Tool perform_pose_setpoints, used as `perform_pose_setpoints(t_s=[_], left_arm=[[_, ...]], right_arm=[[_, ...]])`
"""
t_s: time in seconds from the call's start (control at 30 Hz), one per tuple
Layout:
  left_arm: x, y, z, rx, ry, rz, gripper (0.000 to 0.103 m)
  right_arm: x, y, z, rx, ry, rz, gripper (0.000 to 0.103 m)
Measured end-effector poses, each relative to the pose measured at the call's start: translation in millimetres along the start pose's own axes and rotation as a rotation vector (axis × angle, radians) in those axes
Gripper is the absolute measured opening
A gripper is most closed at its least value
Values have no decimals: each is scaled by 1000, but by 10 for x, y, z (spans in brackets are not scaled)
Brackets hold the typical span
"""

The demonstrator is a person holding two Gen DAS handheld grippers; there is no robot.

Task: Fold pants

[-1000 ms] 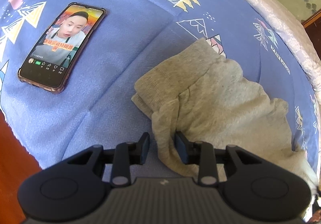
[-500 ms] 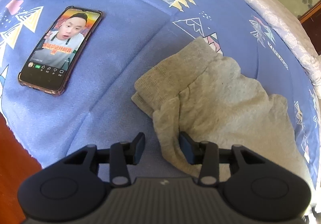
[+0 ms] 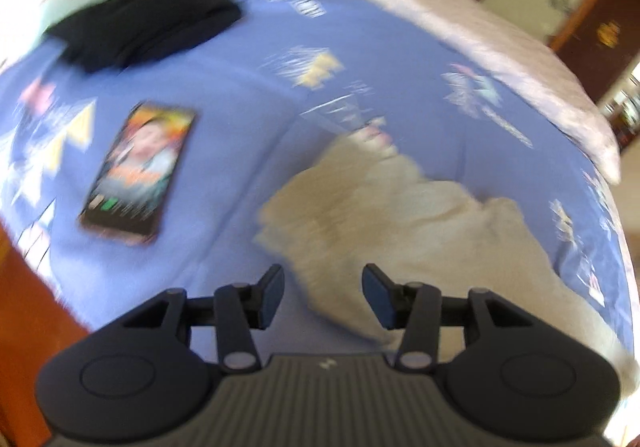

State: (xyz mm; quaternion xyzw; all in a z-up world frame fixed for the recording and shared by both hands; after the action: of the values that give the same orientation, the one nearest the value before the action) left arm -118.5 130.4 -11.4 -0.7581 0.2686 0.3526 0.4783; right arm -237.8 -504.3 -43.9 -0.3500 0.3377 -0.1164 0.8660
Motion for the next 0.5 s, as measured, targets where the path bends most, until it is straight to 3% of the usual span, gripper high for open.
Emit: perform_pose_setpoints(t_s=[0.2,0.33,0.5], left_arm=[[299,21,-695,213,-19,-24,44],[566,197,-1001,332,-113,-4,45],[774,487,-1111,373,-155,39,51]], right_arm=[[102,799,864,-141,-213,272,50],[16,1334,1191,-221,-289,432,50],[-111,1726,1384,-297,-348,541,50]])
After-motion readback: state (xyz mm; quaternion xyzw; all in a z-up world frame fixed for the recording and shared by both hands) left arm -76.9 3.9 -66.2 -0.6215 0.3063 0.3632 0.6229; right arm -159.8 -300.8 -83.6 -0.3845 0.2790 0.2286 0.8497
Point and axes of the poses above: each gripper's, at about its wrist camera, not at the fingertips, and x roughly the way its jaws point, z to its left, y to its underside, the point moved 8 cm from there along x, roughly the way its jaws point, and after that the axes turned 1 degree about x, right-handed, at the moved point
